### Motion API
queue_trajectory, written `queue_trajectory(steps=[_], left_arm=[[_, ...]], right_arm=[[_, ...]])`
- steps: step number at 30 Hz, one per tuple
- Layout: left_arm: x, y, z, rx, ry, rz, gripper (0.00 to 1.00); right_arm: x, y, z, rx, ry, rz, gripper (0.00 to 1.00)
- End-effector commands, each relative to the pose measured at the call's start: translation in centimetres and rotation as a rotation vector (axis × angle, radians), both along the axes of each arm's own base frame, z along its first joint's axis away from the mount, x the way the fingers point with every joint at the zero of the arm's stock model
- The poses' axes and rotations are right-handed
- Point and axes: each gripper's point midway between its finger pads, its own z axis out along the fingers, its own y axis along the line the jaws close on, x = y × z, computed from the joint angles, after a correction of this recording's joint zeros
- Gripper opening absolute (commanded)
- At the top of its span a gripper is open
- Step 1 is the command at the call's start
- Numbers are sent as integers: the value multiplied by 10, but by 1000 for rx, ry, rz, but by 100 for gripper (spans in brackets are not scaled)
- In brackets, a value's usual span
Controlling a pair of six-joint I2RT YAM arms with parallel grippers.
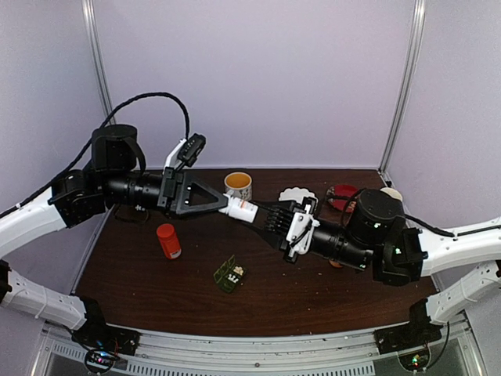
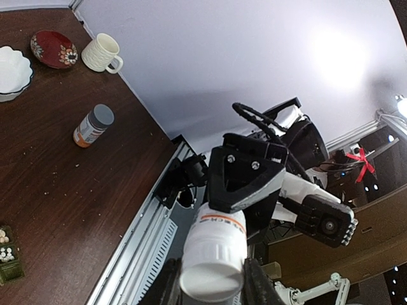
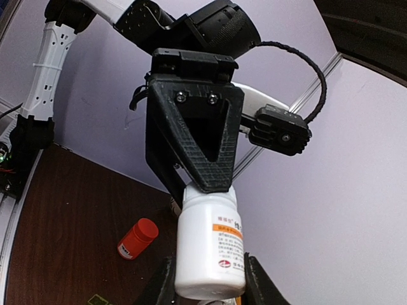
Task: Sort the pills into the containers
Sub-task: Screw the lid of the pill bottle onto the pill bottle.
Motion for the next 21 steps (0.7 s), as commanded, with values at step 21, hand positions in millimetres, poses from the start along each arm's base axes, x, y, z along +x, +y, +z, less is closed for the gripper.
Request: queue_trajectory(steps=[21], left_arm=[[26, -16, 23, 87, -1107, -165, 22]], right_arm=[[-44, -6, 73, 279, 910, 617, 0]])
